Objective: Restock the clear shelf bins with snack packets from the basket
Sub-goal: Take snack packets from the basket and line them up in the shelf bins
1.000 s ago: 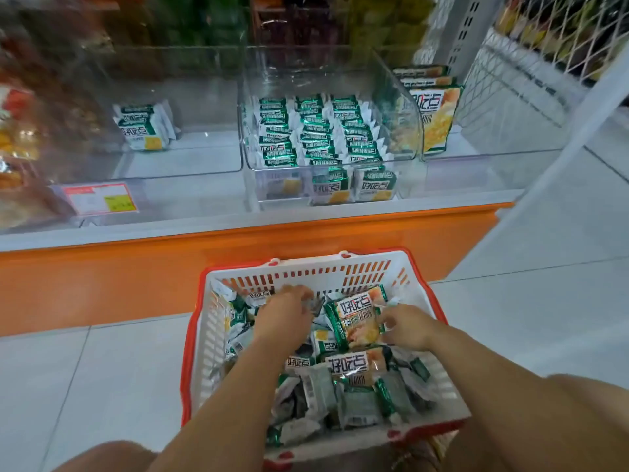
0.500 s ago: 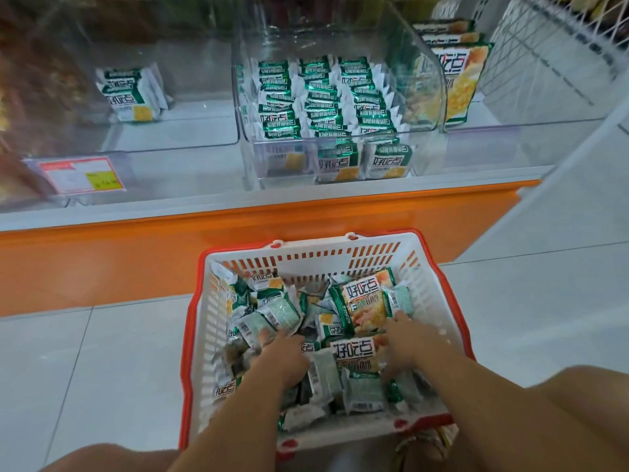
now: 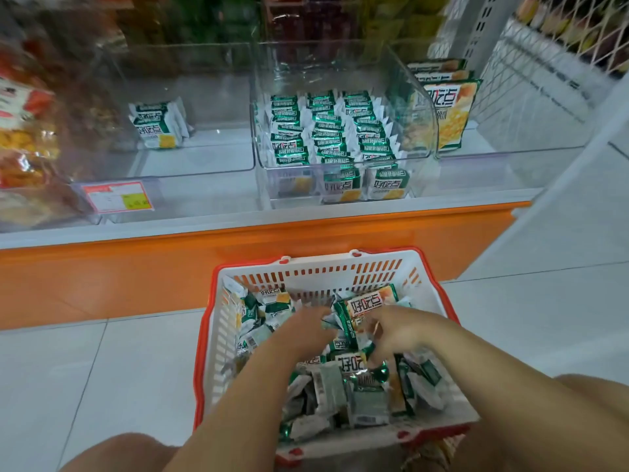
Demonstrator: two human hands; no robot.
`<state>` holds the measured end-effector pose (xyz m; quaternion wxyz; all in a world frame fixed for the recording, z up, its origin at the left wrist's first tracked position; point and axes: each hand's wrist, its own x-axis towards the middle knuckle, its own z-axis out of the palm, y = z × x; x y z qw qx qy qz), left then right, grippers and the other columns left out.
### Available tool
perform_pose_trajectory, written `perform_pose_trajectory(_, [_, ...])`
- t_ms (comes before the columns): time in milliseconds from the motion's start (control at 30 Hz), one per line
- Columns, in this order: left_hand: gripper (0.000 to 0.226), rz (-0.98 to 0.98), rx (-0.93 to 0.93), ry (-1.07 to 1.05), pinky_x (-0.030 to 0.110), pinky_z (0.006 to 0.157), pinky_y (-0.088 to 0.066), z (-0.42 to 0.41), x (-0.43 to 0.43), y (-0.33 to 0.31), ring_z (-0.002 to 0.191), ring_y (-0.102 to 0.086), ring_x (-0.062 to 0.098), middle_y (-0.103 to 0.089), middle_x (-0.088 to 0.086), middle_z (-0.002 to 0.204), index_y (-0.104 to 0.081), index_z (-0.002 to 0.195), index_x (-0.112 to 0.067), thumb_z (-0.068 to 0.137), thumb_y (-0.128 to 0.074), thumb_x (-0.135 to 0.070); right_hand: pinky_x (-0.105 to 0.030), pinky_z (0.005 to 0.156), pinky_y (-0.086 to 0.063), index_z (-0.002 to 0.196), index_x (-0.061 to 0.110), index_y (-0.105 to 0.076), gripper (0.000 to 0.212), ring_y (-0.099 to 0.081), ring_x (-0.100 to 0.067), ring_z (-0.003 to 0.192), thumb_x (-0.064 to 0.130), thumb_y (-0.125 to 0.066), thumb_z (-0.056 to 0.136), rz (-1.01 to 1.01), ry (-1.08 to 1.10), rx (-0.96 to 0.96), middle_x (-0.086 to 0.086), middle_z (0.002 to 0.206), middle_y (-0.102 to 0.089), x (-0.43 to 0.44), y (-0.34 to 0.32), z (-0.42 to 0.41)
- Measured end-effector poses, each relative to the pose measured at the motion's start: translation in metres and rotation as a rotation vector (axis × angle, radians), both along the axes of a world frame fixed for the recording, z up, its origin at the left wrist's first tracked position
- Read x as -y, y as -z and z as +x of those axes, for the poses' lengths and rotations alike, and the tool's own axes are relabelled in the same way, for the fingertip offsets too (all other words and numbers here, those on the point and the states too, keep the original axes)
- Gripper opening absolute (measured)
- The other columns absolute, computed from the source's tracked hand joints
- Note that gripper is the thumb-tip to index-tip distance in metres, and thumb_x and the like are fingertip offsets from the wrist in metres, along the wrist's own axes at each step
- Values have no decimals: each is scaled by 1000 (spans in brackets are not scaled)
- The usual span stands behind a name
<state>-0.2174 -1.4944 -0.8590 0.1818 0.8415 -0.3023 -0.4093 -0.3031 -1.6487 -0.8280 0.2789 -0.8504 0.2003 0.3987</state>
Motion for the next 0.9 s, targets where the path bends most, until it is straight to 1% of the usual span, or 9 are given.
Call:
perform_pose_trajectory(67, [47,-104,-12,-3,35,104,-39,8,5,-39,122,-49,20,-45,3,143,-39,142,-21,97,-49,-29,-30,84,-47,121,24,-50,56,-58,-13,96,35,-79,73,123,9,130,10,100,-56,5,-25,4])
perform_pose_trajectory(167, [48,-297,-79,-70,24,86,-45,13,2,-96,110,-55,11,-51,-8,133,-42,139,-29,93,-56,-34,-25,94,-44,130,27,-46,61,-54,-6,110,33,-76,78,295,80,273,12,118,-55,11,-62,0])
perform_pose_trajectory(233, [47,-399,-101,-65,18,78,-46,13,-6,-125,107,-55,3,-53,-17,128,-44,136,-35,91,-57,-40,-17,93,-42,127,31,-48,56,-52,3,108,25,-74,78,458,178,351,14,120,-55,14,-84,-6])
perform_pose_trajectory(300, [46,-460,-122,-55,23,87,-48,12,-15,-141,110,-55,-1,-53,-23,127,-45,133,-41,89,-57,-45,-17,87,-46,125,26,-51,52,-57,2,102,12,-70,79,667,279,406,9,116,-63,15,-96,-12])
perform_pose_trajectory(400, [52,-484,-199,-65,36,95,-51,9,-24,-144,108,-61,7,-55,-18,128,-43,136,-40,87,-62,-38,-18,77,-49,124,12,-53,50,-64,-8,92,-5,-67,79,875,338,483,-2,106,-67,14,-102,-16])
perform_pose_trajectory(567, [51,-503,-295,-128,42,93,-52,9,-22,-142,101,-67,15,-67,-3,117,-42,136,-34,89,-62,-31,-24,80,-53,124,14,-54,76,-65,-17,97,8,-88,56,1078,470,567,-8,109,-68,15,-98,-5])
perform_pose_trajectory(700, [43,-502,-181,-173,35,89,-53,18,-23,-145,94,-67,11,-68,-8,107,-52,129,-31,87,-64,-32,-23,84,-53,121,21,-57,63,-64,-14,102,12,-85,65,991,438,669,0,112,-68,11,-99,0])
perform_pose_trajectory(833, [35,-412,195,-117,12,60,-40,28,-23,-146,72,-56,-5,-62,-19,98,-58,117,-37,84,-69,-35,-21,90,-50,121,36,-53,57,-61,1,104,29,-76,69,498,338,839,16,121,-61,6,-110,10])
perform_pose_trajectory(900, [39,-363,368,-61,10,59,-37,36,-18,-145,73,-53,-3,-63,-13,105,-58,121,-35,83,-70,-35,-17,85,-49,113,43,-53,46,-58,4,99,32,-75,73,251,210,916,20,114,-60,-1,-116,21])
